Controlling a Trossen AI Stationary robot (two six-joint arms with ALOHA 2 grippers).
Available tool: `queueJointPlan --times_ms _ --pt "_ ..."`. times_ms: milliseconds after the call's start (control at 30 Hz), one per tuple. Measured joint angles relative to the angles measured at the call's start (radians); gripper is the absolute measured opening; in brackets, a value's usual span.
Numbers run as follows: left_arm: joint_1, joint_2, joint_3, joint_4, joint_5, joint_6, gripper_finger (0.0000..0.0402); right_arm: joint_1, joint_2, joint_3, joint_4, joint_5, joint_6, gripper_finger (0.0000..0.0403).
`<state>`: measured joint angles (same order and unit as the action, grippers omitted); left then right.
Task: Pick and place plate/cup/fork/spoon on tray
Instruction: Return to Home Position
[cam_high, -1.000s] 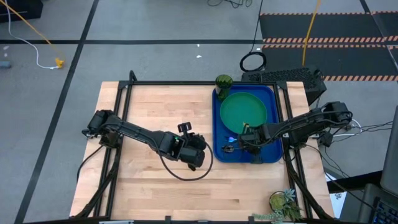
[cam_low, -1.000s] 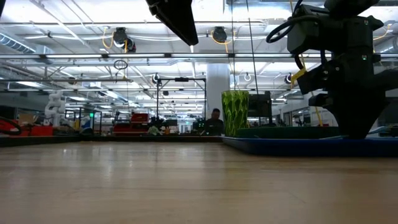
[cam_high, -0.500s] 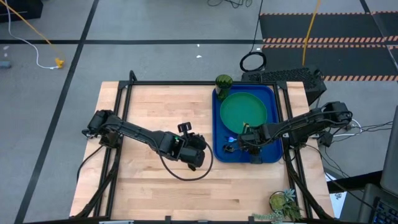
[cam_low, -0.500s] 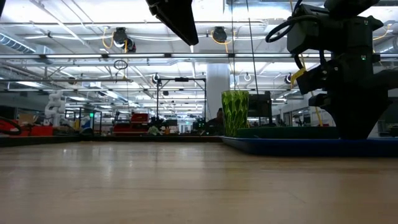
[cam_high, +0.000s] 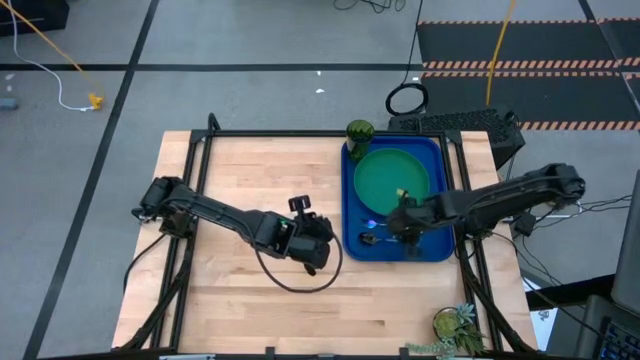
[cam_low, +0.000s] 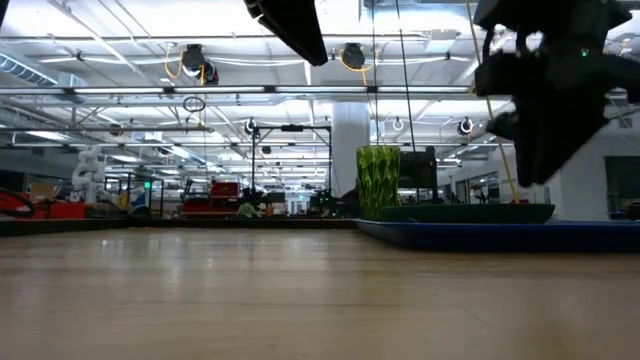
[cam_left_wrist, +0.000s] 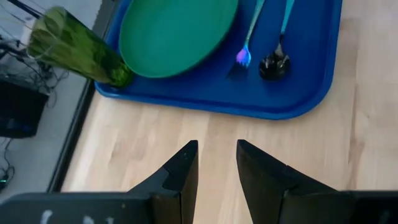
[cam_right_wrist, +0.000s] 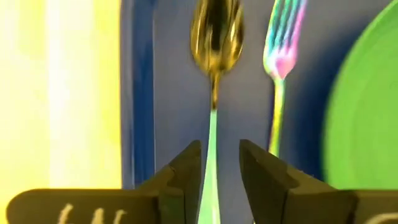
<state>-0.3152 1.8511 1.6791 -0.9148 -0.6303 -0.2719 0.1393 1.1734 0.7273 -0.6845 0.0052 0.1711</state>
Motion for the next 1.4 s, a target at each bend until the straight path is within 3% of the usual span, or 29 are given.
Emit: queueJointPlan --times_ms 267,400,667,800,1100,1400 --pt "0.005 -0.041 -0.002 0.003 -0.035 0.046 0.0093 -0.001 -0.234 0.0 0.047 0.047 -0.082 0.0045" --pt "0.005 -0.077 -0.055 0.125 -0.029 0.111 0.0065 -0.001 -0.337 0.0 0.07 0.047 -0.144 0.0009" --pt "0.049 -0.277 -0.404 0.514 0.044 0.197 0.0008 -0.001 -0.467 0.0 0.078 0.076 -0.228 0.0002" --pt "0.057 -0.41 -0.579 0.727 0.101 0.225 0.0009 0.0 -0.506 0.0 0.088 0.082 -0.257 0.0001" --pt "0.058 -0.629 -0.849 0.876 0.117 0.22 0.0004 0.0 -0.59 -0.124 0.212 0.097 -0.279 0.0" --pt "0.064 -0.69 -1.058 1.113 0.133 0.239 0.0021 0.0 -0.686 -0.26 0.359 0.097 -0.315 0.0"
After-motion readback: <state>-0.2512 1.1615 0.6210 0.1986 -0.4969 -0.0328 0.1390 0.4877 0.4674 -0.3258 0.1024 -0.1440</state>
